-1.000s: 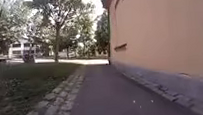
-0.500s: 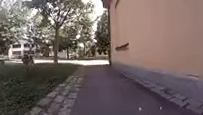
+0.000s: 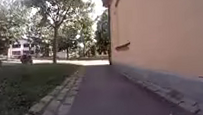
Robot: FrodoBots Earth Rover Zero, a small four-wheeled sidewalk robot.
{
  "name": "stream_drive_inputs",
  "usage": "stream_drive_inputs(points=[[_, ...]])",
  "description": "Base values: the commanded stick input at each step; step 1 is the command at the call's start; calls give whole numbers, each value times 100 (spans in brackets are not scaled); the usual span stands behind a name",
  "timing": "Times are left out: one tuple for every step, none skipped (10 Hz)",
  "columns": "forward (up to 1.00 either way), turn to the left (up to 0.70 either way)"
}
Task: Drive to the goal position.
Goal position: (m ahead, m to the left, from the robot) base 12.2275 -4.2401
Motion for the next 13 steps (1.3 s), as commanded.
stream_drive_inputs(points=[[44,5],[44,5],[44,5],[44,5],[44,5],[44,5],[44,5],[44,5],[44,5],[44,5],[44,5],[44,5],[44,5]])
